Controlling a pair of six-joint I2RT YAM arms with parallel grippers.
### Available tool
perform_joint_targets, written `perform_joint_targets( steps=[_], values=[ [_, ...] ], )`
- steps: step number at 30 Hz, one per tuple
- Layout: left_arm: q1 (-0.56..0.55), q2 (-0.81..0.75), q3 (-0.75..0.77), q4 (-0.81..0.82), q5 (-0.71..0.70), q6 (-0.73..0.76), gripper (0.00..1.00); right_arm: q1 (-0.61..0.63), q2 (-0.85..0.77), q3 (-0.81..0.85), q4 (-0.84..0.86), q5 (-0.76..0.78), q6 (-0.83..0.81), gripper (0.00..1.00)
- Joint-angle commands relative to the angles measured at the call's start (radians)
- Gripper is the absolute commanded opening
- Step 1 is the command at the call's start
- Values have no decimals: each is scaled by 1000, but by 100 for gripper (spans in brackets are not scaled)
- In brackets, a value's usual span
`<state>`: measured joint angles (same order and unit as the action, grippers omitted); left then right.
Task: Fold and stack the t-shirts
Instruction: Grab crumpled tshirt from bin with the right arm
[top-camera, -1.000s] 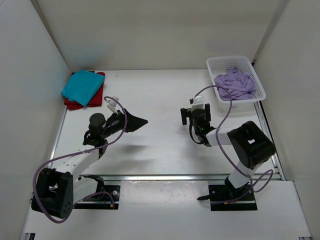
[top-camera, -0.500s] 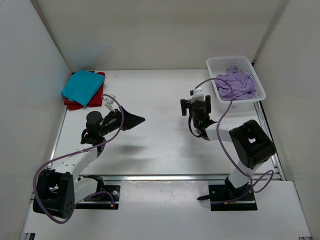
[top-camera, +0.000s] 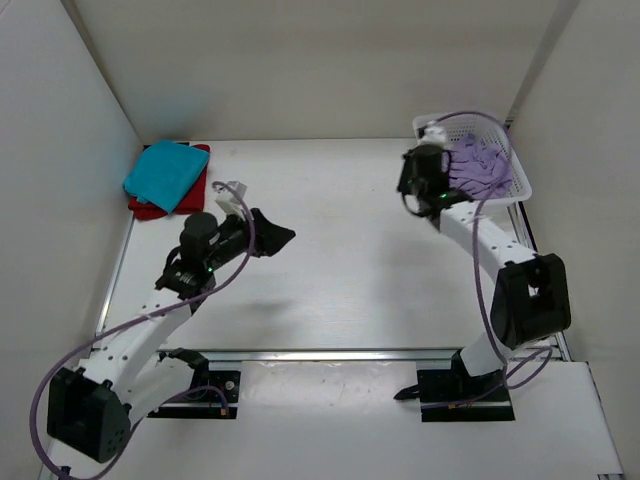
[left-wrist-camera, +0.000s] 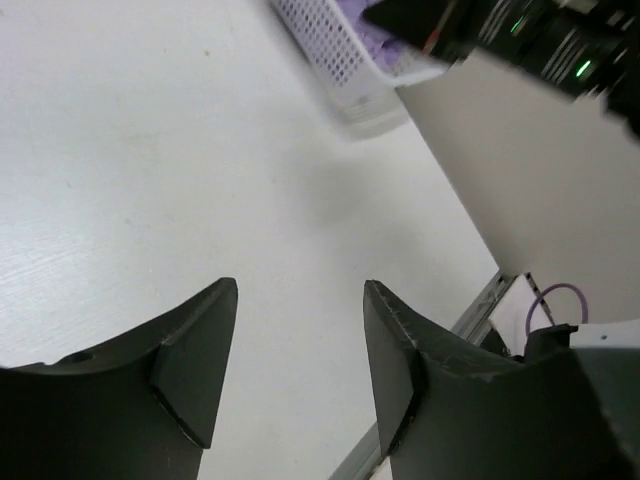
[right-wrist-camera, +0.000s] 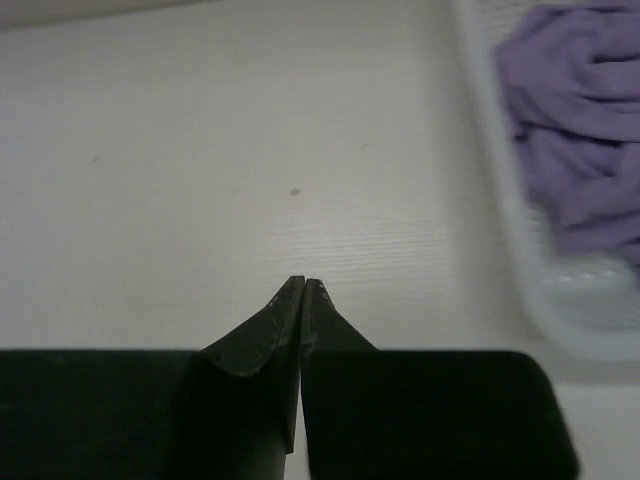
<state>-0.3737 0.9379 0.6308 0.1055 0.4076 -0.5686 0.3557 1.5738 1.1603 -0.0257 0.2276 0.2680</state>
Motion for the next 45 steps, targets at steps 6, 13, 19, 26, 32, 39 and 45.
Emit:
perform_joint_targets(
  steps=[6, 13, 19, 26, 32, 39, 45],
  values=[
    [-65, 278, 135, -233, -90, 139, 84, -296, 170, 413, -413, -56, 2, 13],
    [-42, 329, 102, -74, -6, 101, 98, -411, 399, 554, -329, -144, -78, 41],
    [-19, 348, 40, 43, 49, 44, 96, -417, 717, 950, -511, -73, -99, 44],
    [-19, 319, -16, 98, 43, 27, 86, -425, 910, 1237, -597, -93, -96, 43],
    [-11, 334, -14, 91, 27, 23, 77, -449, 947, 1277, -638, -149, -55, 23],
    [-4, 345, -9, 92, 37, 10, 74, -469, 890, 1296, -648, -175, -47, 0],
    [-17, 314, -20, 97, 25, 0, 77, -462, 824, 1204, -626, -205, -90, 38]
  ],
)
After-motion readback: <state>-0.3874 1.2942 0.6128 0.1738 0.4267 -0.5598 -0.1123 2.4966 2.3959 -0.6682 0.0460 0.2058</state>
